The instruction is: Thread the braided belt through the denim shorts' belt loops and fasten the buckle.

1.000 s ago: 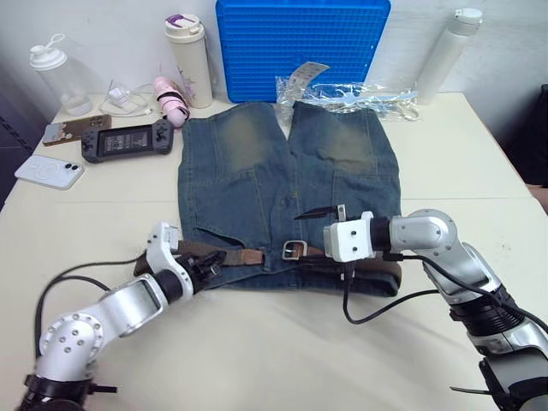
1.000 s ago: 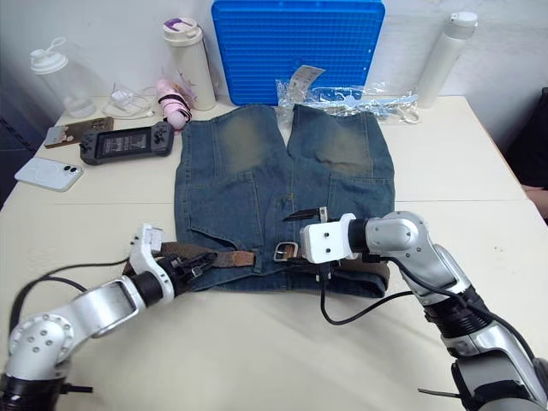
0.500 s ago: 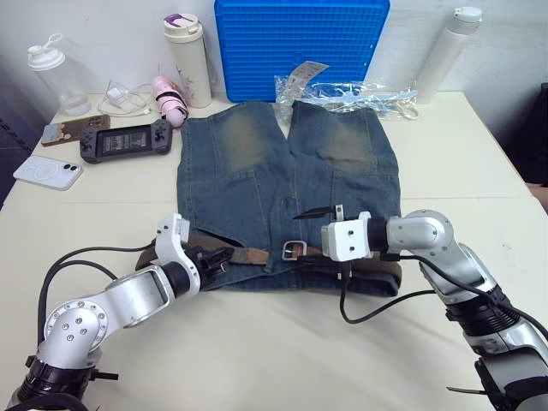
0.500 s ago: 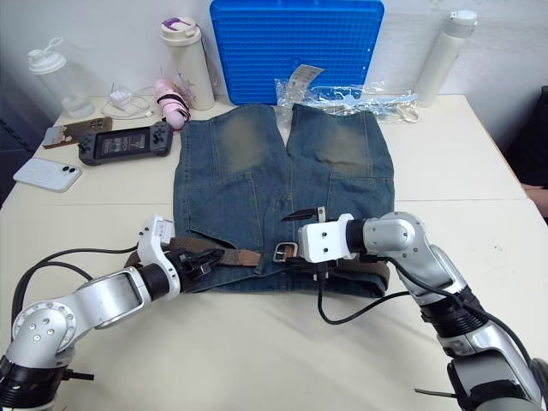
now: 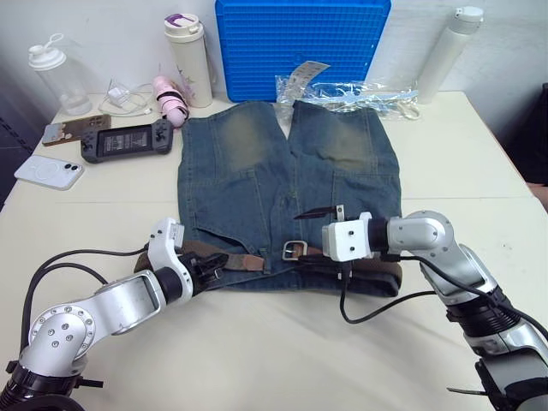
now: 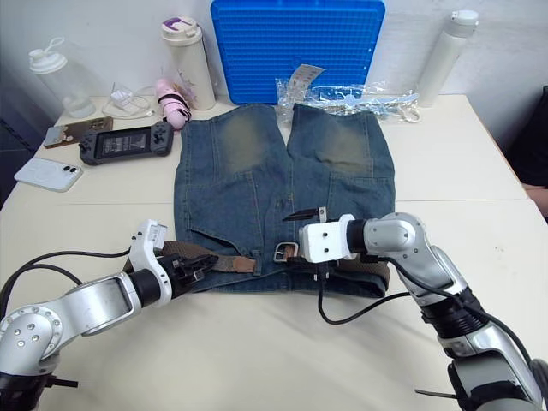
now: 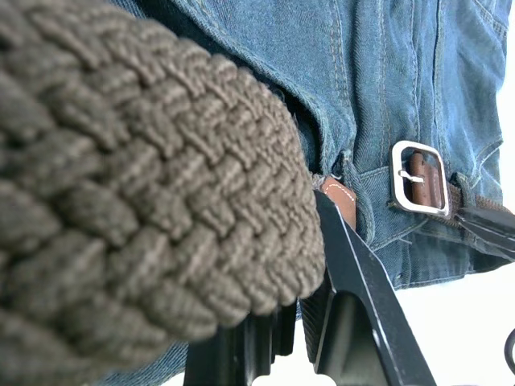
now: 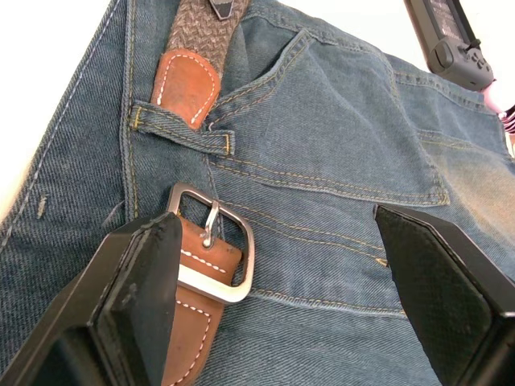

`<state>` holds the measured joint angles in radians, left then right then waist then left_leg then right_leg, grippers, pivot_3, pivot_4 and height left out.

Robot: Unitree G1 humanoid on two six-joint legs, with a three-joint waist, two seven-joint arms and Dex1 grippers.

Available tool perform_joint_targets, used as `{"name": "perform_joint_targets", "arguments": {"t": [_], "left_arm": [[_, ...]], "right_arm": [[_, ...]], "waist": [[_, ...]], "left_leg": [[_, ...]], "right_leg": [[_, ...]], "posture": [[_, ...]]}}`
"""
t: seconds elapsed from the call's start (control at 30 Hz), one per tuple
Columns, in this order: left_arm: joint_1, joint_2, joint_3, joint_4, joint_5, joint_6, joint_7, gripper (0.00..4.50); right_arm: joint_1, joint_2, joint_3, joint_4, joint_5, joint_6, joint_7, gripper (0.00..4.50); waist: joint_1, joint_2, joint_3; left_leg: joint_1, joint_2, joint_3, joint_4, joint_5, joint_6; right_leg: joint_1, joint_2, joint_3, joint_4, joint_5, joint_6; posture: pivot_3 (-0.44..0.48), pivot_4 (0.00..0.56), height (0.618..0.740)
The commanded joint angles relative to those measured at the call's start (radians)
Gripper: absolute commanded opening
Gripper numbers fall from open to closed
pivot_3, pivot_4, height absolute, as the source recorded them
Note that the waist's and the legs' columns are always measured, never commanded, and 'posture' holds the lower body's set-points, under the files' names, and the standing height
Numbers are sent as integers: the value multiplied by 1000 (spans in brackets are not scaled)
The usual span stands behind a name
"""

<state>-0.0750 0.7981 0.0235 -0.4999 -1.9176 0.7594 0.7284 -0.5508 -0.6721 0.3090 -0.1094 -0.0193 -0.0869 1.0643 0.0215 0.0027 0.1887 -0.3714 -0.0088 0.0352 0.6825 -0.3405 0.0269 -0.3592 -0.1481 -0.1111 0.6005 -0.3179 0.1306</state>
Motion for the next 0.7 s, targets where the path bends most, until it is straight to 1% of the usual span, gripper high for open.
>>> {"name": "perform_joint_targets", "arguments": {"t": [0.03,0.27,0.37,0.43,0.53,0.6,0.7], "left_arm": [[28,32,15,-45,-29,-2,5,0],[30,47,17,-39,-25,-10,8,0],[28,40,13,-35,-20,-19,14,0],[15,12,0,-29,-10,-36,24,0],[-8,-66,-36,-9,31,-72,55,0],[-11,-102,-42,7,63,-84,71,0],[-17,-164,-63,10,76,-94,79,0]], "right_arm": [[1,-9,-33,-14,2,-8,-12,4038],[9,-3,-28,-17,-3,-7,-25,4038],[6,-1,-27,-11,-5,-10,-26,4038],[2,2,-25,-7,-9,-12,-29,4038],[-1,7,-23,-16,-9,-3,-33,4038],[1,7,-22,-22,-9,1,-34,4038],[12,5,-23,-41,-6,11,-33,4038]], "waist": [[0,0,0],[0,0,0],[0,0,0],[0,0,0],[2,0,0],[2,0,0],[2,0,0]], "left_leg": [[0,0,0,0,0,0],[0,0,0,0,0,0],[0,0,0,0,0,0],[0,0,0,0,0,0],[0,0,0,0,0,0],[0,0,0,0,0,0],[0,0,0,0,0,0]], "right_leg": [[0,0,0,0,0,0],[0,0,0,0,0,0],[0,0,0,0,0,0],[0,0,0,0,0,0],[0,0,0,0,0,0],[0,0,0,0,0,0],[0,1,0,0,0,0]], "posture": [[0,150,693],[0,150,693],[0,150,693],[0,150,693],[0,150,693],[0,150,693],[0,150,693]]}}
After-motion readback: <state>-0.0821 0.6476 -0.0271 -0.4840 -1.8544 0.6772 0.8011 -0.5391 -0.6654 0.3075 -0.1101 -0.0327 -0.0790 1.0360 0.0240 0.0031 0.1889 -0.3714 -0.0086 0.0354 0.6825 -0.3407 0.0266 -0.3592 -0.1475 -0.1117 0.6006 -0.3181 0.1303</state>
